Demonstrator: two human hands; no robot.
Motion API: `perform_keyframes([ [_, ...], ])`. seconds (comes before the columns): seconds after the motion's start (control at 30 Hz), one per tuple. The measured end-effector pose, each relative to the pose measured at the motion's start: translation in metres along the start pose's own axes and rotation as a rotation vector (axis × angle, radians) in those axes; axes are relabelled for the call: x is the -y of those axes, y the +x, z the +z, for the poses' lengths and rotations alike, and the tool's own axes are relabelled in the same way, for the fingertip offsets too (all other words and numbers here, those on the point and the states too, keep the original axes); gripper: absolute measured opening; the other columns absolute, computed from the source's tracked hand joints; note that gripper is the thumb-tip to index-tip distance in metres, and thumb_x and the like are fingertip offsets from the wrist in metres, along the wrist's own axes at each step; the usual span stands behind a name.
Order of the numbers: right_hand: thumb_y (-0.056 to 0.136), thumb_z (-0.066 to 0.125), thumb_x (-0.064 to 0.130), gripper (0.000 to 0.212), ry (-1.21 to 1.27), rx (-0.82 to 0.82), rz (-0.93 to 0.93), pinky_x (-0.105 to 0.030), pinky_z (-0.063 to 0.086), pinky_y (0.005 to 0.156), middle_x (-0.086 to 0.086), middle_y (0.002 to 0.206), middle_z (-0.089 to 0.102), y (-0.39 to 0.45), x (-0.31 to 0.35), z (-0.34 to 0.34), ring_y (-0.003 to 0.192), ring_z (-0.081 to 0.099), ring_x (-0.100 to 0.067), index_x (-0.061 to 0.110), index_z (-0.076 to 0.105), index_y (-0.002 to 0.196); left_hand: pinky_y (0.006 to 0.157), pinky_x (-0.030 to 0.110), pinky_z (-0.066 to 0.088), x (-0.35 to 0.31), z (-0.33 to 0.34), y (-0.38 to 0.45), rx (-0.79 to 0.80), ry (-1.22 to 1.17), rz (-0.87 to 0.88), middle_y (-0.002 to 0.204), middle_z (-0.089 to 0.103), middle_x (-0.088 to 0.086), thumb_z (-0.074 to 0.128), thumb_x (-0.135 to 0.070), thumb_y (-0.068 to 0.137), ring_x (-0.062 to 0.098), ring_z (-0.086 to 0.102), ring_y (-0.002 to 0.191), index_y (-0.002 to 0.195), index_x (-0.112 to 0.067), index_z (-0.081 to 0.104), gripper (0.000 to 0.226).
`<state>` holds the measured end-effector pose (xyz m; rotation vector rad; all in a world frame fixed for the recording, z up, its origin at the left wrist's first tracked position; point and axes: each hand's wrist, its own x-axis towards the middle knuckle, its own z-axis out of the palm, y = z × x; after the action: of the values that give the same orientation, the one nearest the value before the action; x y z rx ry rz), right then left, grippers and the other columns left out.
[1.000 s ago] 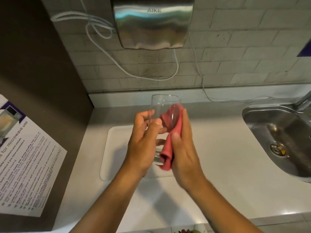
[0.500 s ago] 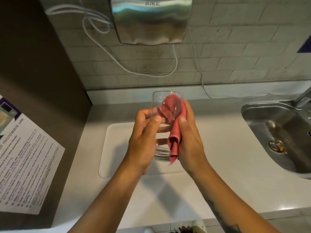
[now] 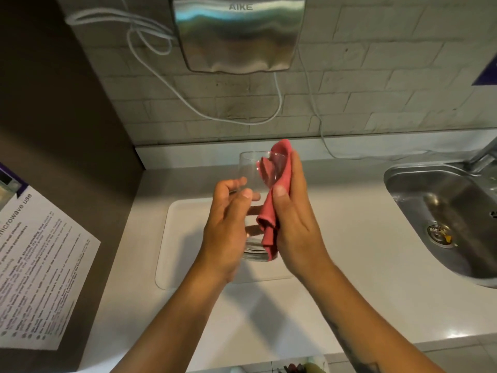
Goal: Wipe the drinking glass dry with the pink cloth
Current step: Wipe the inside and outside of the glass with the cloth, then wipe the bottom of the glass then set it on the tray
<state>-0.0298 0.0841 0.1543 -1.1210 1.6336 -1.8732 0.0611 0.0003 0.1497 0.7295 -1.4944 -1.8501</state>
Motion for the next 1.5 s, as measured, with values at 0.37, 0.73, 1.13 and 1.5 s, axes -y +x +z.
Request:
perform_keyframes([
  [0.37,0.110,0.040,0.039,0.060,-0.017,-0.021,0.096,-0.016,0.046,0.118,0.020,0.168,0.048,0.008,-0.003,-0.003,0.151,0.053,-0.002,0.034,0.029,0.170,0.069,0.026,0.063,-0.002,-0.003,0.006,0.047,0.023,-0.052,0.120,0.077,-0.003,0.064,-0.052,0.088,0.007,0.079,0.101,0.126,-0.038,0.052,0.042],
  [0.73,0.088,0.046,0.021,0.087,0.095,0.102,0.318,-0.045,0.067,0.087,0.002,0.150,0.062,-0.001,-0.017,-0.021,0.118,0.078,-0.016,0.040,0.026,0.171,0.101,0.053,0.060,-0.005,-0.008,0.019,0.025,0.096,-0.109,0.115,0.077,0.006,0.070,-0.036,0.093,0.024,0.080,0.104,0.144,-0.060,0.036,0.066],
  [1.13,0.093,0.075,0.043,0.068,-0.265,0.102,0.076,-0.036,0.062,0.104,0.024,0.163,0.030,-0.035,-0.023,-0.017,0.149,0.052,-0.019,0.056,0.035,0.147,0.052,0.033,0.056,-0.001,0.000,0.031,-0.057,-0.009,-0.423,0.124,0.075,0.014,0.072,-0.040,0.100,0.031,0.077,0.107,0.142,-0.064,0.036,0.060],
  [1.5,0.107,0.059,0.039,0.067,-0.282,0.082,0.150,-0.014,0.055,0.102,0.013,0.161,0.054,-0.019,-0.028,-0.030,0.132,0.062,0.010,0.033,0.031,0.167,0.045,0.026,0.054,0.005,0.019,0.035,-0.101,-0.089,-0.409,0.120,0.065,0.027,0.068,-0.033,0.105,0.017,0.073,0.069,0.164,-0.050,0.012,0.083],
])
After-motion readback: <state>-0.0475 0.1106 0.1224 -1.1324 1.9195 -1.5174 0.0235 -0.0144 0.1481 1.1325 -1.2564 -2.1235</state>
